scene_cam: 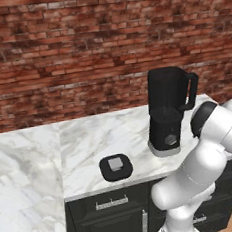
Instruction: Open the blender lid, put the pear in the blender, close the lid, and start the blender.
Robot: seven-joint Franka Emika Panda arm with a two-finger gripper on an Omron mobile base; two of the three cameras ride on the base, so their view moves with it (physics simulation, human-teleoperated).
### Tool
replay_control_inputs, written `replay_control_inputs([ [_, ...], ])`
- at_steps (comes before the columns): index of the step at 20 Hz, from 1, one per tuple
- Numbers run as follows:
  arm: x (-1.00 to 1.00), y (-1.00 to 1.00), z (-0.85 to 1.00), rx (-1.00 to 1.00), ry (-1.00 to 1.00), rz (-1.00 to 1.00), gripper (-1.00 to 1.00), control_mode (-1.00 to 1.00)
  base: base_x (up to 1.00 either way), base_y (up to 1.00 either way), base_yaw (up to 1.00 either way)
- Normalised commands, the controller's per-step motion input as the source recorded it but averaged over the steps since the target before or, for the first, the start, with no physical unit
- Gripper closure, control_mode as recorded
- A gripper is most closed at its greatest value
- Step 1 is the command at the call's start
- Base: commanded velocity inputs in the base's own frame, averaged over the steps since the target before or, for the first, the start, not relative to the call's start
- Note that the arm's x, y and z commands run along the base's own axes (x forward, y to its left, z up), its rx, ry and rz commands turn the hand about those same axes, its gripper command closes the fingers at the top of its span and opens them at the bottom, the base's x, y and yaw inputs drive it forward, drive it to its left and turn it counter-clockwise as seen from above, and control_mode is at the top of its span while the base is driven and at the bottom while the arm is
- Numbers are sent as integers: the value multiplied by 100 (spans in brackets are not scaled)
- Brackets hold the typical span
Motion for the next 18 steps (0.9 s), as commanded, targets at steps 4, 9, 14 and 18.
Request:
replay_control_inputs([
  [4,-2,0,3,0,0,0,100,-100,0,0,0],
  [9,-22,0,63,0,-1,0,100,-100,0,0,0],
  [14,-18,0,100,0,-6,3,100,-100,0,0,0],
  [18,-9,0,100,0,-6,1,100,-100,0,0,0],
])
